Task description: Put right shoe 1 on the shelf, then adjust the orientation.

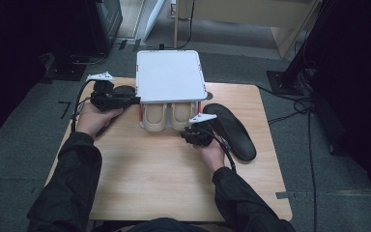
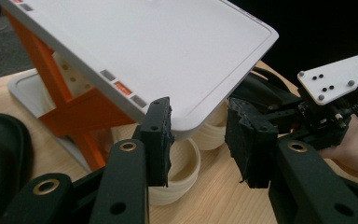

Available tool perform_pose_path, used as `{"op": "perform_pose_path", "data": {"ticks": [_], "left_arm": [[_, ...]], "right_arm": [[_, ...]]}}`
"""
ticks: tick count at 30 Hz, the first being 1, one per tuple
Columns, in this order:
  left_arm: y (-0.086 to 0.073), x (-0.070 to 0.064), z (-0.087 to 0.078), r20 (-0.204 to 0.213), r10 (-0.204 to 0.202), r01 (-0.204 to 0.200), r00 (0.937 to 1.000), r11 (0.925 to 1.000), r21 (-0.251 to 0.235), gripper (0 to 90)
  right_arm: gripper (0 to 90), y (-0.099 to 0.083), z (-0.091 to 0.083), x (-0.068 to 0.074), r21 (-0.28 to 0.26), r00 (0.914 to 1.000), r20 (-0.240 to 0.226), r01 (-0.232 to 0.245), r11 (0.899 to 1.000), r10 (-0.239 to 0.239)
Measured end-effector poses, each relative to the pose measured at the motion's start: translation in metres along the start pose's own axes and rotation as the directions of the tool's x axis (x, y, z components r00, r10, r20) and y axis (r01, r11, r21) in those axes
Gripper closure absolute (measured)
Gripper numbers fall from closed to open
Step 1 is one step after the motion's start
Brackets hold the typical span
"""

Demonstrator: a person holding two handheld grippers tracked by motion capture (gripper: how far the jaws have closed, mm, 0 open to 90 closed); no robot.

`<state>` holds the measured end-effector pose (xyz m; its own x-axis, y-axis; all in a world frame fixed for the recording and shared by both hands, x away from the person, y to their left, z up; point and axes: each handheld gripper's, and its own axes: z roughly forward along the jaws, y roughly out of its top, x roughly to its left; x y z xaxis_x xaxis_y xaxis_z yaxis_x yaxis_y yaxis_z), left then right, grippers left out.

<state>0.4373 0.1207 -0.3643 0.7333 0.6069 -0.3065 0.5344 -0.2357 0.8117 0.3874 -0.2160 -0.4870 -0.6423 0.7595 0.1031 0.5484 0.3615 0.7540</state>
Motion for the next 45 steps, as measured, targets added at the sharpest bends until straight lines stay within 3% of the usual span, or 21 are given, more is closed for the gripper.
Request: {"op": "perform_pose_path", "data": {"ticks": [8, 20, 27, 37, 41, 45], "left_arm": [[-0.011, 0.009, -0.018, -0.046, -0.020, 0.019, 0.9987, 0.9993, -0.032, 58.8], [-0.033, 0.022, -0.029, -0.125, -0.017, 0.014, 0.9920, 0.9997, -0.022, 53.3], [-0.046, 0.026, -0.030, -0.163, 0.001, 0.003, 0.9866, 0.9998, 0.021, 50.6], [-0.060, 0.038, -0.027, -0.172, -0.015, 0.020, 0.9850, 0.9994, 0.028, 50.2], [-0.066, 0.043, -0.026, -0.180, 0.001, 0.004, 0.9836, 0.9997, 0.023, 49.6], [-0.071, 0.052, -0.024, -0.187, -0.027, 0.033, 0.9819, 0.9991, 0.025, 50.4]], "right_arm": [[65.6, 0.004, 0.001, 0.003, 0.009, 0.9998, -0.016, 0.013, 1.000, -0.012], [61.4, 0.003, -0.028, 0.005, -0.048, 0.9966, -0.081, 0.011, 0.999, -0.015], [57.4, -0.006, -0.046, 0.006, -0.067, 0.9914, -0.129, 0.016, 0.998, -0.024], [54.8, -0.021, -0.059, 0.003, -0.066, 0.9876, -0.154, 0.021, 0.998, -0.031], [54.7, -0.023, -0.061, 0.002, -0.063, 0.9871, -0.158, 0.017, 0.998, -0.027], [54.7, -0.023, -0.060, 0.002, -0.073, 0.9881, -0.150, 0.023, 0.997, -0.034]]}}
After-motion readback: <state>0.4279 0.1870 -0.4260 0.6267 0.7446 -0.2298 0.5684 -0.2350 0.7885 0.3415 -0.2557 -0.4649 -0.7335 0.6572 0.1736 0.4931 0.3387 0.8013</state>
